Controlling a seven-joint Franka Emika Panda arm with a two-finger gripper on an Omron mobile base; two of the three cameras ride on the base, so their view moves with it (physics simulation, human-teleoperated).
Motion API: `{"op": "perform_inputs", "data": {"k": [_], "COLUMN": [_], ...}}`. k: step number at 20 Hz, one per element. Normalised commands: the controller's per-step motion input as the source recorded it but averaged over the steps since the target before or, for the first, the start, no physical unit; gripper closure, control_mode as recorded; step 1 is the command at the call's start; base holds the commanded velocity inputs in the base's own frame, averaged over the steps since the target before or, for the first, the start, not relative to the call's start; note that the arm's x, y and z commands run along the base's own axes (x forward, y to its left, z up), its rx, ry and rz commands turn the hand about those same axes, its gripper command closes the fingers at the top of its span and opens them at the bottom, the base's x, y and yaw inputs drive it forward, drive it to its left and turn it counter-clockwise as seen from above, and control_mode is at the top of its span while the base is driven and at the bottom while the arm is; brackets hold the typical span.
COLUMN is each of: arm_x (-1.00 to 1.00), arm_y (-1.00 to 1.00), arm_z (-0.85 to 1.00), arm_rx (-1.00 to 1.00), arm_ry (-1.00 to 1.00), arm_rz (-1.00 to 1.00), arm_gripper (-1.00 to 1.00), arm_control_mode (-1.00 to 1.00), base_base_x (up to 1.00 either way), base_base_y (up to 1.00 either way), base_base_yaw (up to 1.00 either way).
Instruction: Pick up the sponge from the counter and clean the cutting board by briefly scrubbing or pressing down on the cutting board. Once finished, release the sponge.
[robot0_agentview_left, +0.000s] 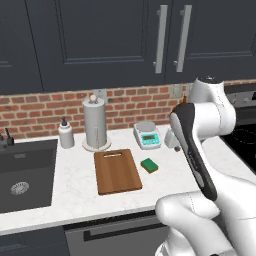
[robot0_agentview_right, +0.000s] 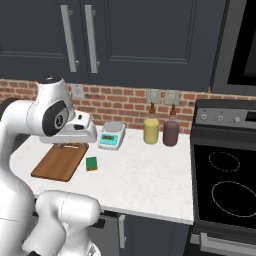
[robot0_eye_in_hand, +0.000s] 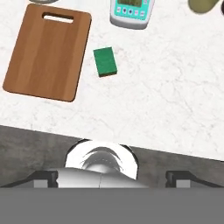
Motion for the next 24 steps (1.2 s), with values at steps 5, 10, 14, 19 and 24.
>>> {"op": "perform_inputs", "data": {"k": [5, 10, 14, 19, 24], "arm_x": [0.24, 0.55, 0.64, 0.63, 0.46], "arm_y": [0.24, 0.16, 0.01, 0.02, 0.04], "arm_z": [-0.92, -0.68, -0.42, -0.16, -0.09], "arm_rx": [0.02, 0.01, 0.00, 0.00, 0.00], "arm_ry": [0.00, 0.00, 0.00, 0.10, 0.05], "arm_rz": [0.11, 0.10, 0.07, 0.10, 0.01], "arm_gripper": [-1.00, -1.00, -1.00, -1.00, -1.00], "arm_control_mode": [-1.00, -1.00, -1.00, -1.00, -1.00], "base_base_x": [0.00, 0.00, 0.00, 0.00, 0.00], "base_base_y": [0.00, 0.00, 0.00, 0.00, 0.00], "base_base_yaw": [0.00, 0.00, 0.00, 0.00, 0.00]}}
